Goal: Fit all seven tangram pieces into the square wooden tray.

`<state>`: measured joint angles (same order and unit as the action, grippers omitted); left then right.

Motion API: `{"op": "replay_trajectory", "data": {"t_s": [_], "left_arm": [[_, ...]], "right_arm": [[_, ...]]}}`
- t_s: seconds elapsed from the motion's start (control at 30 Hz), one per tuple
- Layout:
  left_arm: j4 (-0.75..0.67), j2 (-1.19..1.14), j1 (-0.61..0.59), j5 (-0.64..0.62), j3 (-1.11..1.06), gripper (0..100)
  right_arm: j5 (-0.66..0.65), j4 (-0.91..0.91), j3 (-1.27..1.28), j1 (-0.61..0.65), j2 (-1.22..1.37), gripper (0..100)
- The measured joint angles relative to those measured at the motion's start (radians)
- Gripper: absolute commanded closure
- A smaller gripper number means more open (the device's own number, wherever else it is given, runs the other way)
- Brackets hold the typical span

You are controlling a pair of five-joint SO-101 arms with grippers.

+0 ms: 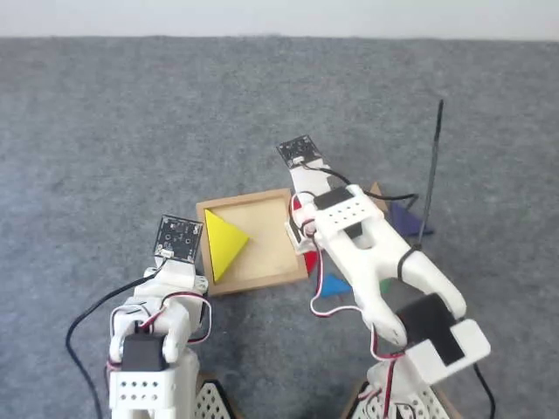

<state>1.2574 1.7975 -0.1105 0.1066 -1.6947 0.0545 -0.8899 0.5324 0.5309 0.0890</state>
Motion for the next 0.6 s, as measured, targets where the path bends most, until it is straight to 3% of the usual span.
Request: {"op": "replay_trajectory", "data": {"t_s": [0.4,0.6], "left_arm": [[0.000,0.000,0.000,0.000,0.000,99],[0.000,0.000,0.000,0.000,0.000,99]], "right_arm": [[0.002,0.000,-0.009,0.014,-0.006,86.8],[0.008,-0.114,-0.144,-0.100,0.112,86.8]]}}
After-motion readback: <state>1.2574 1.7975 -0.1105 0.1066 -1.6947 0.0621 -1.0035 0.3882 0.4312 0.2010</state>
